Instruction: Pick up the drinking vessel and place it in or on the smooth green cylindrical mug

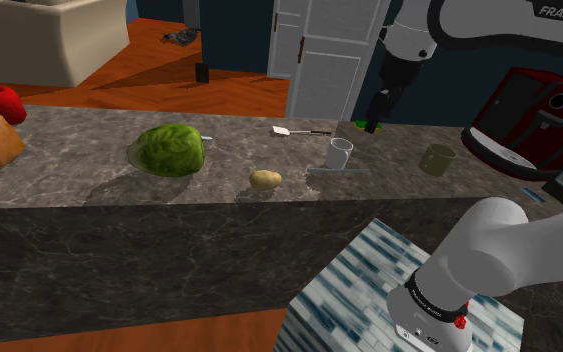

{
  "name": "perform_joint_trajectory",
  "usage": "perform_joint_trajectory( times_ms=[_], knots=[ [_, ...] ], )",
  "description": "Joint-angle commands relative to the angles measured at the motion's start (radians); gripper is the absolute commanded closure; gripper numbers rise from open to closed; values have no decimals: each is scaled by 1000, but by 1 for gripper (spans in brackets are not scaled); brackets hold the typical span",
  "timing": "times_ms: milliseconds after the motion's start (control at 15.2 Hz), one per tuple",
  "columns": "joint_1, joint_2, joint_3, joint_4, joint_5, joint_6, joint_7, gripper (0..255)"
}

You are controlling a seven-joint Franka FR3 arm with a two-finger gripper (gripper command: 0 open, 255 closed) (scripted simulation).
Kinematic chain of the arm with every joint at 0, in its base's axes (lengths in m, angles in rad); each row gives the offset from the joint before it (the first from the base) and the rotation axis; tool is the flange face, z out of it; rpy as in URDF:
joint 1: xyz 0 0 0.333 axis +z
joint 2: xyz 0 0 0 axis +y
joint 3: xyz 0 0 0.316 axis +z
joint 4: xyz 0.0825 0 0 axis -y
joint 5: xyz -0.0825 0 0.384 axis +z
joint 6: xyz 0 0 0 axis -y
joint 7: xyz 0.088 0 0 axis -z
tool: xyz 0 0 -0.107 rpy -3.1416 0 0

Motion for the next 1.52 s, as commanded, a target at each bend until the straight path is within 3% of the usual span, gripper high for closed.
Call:
perform_joint_trajectory(
  times_ms=[0,858,1188,1452],
  knots=[
    [0,0,0,0,0,0,0,0],
    [-40,284,-282,-27,-37,352,-258,0],
    [-31,453,-387,27,14,468,-381,0],
    [-20,608,-464,96,101,542,-503,0]
  ],
)
